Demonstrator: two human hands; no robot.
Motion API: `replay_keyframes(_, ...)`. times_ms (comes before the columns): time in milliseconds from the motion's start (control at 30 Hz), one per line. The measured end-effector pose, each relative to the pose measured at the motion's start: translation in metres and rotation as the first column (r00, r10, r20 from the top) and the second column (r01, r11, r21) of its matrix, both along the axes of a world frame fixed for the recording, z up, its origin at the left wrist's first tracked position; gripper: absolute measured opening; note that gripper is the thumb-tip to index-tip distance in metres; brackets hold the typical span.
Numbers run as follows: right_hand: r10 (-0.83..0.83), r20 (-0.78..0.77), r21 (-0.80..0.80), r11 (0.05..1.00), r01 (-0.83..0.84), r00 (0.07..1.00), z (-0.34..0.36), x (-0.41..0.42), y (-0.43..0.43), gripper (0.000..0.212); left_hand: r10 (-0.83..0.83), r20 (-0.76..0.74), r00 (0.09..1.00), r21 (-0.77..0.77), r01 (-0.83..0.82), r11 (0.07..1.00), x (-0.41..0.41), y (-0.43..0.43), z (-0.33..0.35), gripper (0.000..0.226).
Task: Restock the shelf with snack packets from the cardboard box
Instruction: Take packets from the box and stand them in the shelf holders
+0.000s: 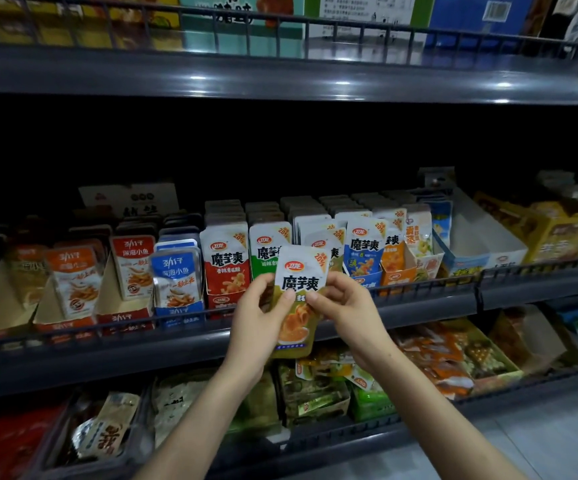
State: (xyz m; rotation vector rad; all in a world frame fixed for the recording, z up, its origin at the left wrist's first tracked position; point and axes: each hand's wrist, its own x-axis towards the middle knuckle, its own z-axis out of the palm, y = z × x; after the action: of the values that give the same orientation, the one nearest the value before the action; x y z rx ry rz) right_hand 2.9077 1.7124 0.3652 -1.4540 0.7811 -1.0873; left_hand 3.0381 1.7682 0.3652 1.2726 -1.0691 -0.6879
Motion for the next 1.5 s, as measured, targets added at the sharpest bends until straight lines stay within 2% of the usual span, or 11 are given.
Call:
replay_keyframes(133,-0.084,0.069,-0.06,0.994,0.088,0.994,0.017,-0.019,-0.011,0.006,0.119,0.303,0.946,-0.003,-0.124,0.992,0.017,0.0,-0.001,0.031)
replay_keyframes(267,-0.22,0.185,-0.133,0.96,0.246,0.958,0.04,-0.031,-0.039,0.012,0.403,0.585,0.704,0.044,-0.523,0.851,0.045,0.0,-0.012,0.041)
replay_keyframes(367,-0.233,0.166,-0.155,0.954,0.258,0.958,0.042,-0.025,-0.063,0.014,0.473,0.684,0.556,0.044,-0.678,0.734,0.065,-0.004,-0.026,0.044)
replay_keyframes(500,-0.215,0.094,-0.209,0.95,0.23,0.972,0.031,-0.022,-0.084,0.017,0.492,0.726,0.48,0.021,-0.731,0.682,0.082,-0.008,-0.043,0.053)
replay_keyframes(700,-0.237,-0.01,-0.204,0.951,0.23,0.971,0.013,-0.03,-0.094,0.015,0.493,0.766,0.412,-0.057,-0.721,0.69,0.092,-0.013,-0.058,0.055)
replay_keyframes(800,-0.239,-0.151,-0.284,0.94,0.189,0.959,0.01,-0.024,-0.093,0.009,0.492,0.775,0.395,-0.072,-0.719,0.691,0.093,-0.014,-0.058,0.052)
replay_keyframes(1000,-0.47,-0.508,-0.479,0.851,0.217,0.722,0.002,-0.011,-0.091,0.022,0.487,0.792,0.367,-0.081,-0.728,0.681,0.093,-0.015,-0.064,0.048)
replay_keyframes(1133,-0.509,-0.536,-0.468,0.843,0.264,0.674,-0.006,-0.008,-0.09,0.03,0.497,0.793,0.352,-0.096,-0.734,0.672,0.091,-0.014,-0.066,0.045)
replay_keyframes(1233,-0.52,-0.522,-0.424,0.846,0.323,0.676,-0.002,-0.009,-0.083,0.018,0.486,0.796,0.361,-0.094,-0.72,0.688,0.091,-0.01,-0.065,0.044)
replay_keyframes(1367,-0.664,-0.393,-0.4,0.746,0.532,0.636,-0.013,-0.018,-0.053,0.036,0.5,0.767,0.402,-0.12,-0.675,0.728,0.093,0.007,-0.06,0.044)
replay_keyframes(1500,-0.626,-0.345,-0.311,0.78,0.544,0.7,-0.034,-0.026,-0.003,0.027,0.495,0.759,0.424,-0.113,-0.662,0.741,0.094,0.047,-0.067,0.044)
